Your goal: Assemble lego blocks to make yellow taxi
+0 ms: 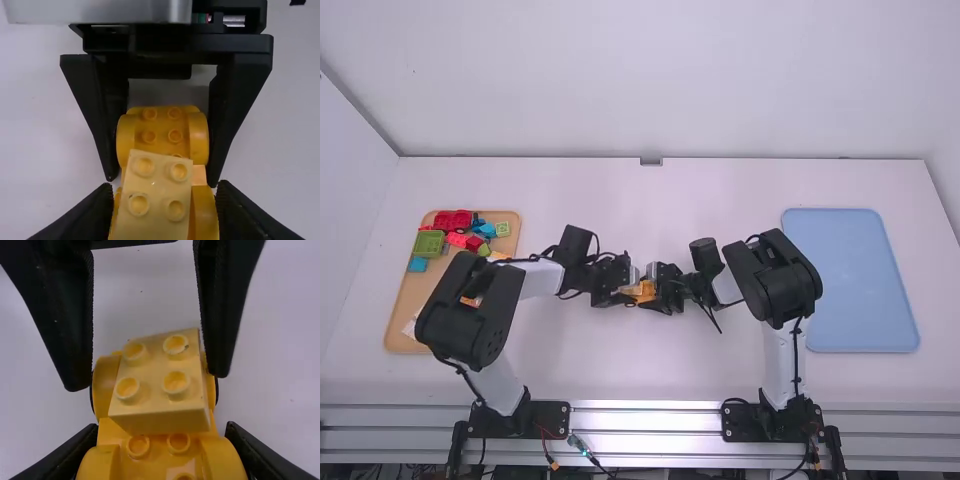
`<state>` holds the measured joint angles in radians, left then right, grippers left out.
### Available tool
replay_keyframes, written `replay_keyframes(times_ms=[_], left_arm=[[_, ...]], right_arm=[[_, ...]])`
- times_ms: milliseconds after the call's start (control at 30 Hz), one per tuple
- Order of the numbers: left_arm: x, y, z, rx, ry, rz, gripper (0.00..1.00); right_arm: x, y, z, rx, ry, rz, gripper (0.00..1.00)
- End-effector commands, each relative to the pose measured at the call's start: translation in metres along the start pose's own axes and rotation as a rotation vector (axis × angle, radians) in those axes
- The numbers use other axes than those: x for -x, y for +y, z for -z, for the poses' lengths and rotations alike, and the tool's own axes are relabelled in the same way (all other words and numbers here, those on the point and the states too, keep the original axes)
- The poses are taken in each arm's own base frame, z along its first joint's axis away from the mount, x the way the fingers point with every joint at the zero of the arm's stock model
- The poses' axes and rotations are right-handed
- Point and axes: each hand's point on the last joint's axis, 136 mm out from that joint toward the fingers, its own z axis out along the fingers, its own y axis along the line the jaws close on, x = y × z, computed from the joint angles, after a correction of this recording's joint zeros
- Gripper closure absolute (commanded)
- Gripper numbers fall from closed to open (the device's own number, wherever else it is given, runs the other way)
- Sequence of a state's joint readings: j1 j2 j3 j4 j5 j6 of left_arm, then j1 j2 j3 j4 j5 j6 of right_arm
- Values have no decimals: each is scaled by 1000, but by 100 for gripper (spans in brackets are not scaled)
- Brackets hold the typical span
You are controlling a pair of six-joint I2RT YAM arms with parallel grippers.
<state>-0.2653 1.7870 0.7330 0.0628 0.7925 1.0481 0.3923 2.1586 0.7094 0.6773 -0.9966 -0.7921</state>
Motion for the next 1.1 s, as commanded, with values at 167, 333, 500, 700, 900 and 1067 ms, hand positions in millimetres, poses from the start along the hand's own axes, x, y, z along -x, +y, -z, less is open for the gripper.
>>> replay_keyframes(times_ms=[167, 333, 500, 700, 900, 1067], left_arm=[[-1, -8, -3, -30, -16, -1, 57], [-1, -7, -3, -27, -18, -4, 63], [-4, 3, -1, 12, -3, 74, 67], [-9, 1, -1, 11, 27, 100, 69], [-20, 1, 0, 28, 90, 160, 73], [-28, 2, 1, 46, 130, 171, 76]], right_arm=[[-8, 5, -2, 14, 11, -36, 36], [-8, 5, -2, 14, 11, -37, 36], [-8, 5, -2, 14, 11, -37, 36], [-8, 5, -2, 14, 11, -36, 36], [-8, 5, -2, 14, 11, -37, 36], [-9, 5, -2, 12, 14, -37, 36]])
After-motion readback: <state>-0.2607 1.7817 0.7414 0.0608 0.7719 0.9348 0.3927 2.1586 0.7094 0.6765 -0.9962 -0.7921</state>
